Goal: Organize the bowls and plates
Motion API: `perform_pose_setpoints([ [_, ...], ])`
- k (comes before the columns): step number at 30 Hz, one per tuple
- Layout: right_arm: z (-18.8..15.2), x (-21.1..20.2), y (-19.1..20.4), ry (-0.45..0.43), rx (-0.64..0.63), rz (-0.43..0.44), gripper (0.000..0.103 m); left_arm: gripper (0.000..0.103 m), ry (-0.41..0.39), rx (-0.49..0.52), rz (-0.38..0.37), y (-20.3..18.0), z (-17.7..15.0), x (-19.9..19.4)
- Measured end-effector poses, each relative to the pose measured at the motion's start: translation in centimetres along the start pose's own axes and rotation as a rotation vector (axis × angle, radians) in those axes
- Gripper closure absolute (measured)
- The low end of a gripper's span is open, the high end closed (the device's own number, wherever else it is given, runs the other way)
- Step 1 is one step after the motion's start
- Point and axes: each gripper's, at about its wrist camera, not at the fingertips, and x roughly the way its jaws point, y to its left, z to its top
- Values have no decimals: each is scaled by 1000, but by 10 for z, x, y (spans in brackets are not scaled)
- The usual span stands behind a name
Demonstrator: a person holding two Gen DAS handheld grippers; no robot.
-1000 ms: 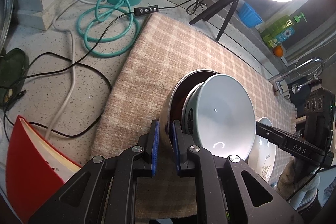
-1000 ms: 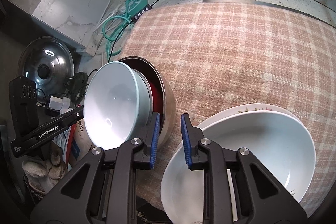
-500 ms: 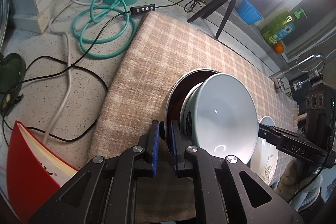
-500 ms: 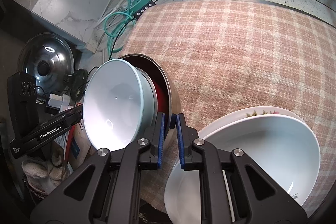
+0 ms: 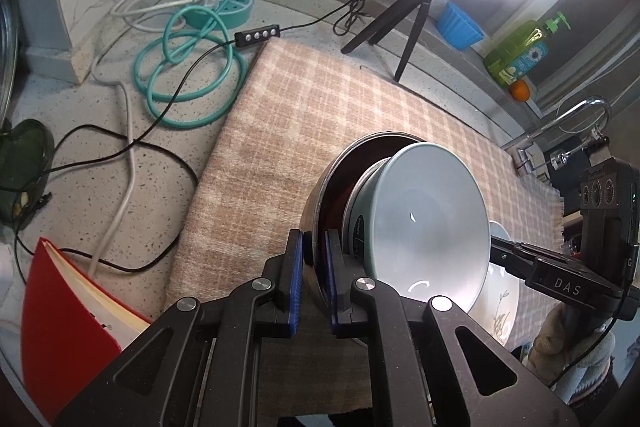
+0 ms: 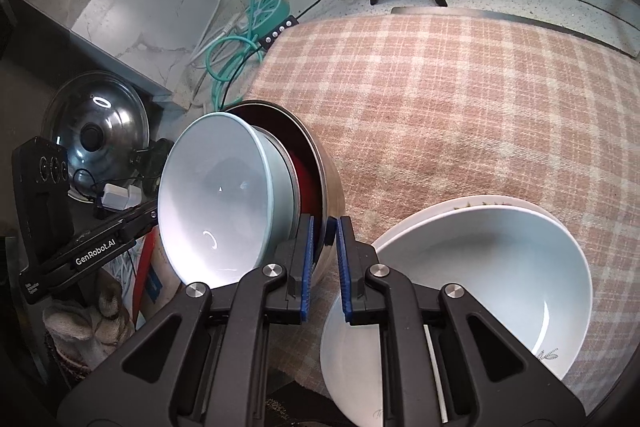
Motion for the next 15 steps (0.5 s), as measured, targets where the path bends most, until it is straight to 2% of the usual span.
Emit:
perform_pose_setpoints([
  [8, -9, -40, -4, -52, 10, 5, 91, 96, -38, 49, -36, -28, 4, -19],
  [15, -25, -73, -25, -83, 46, -11, 91, 96, -40, 101, -84, -61, 2, -23],
])
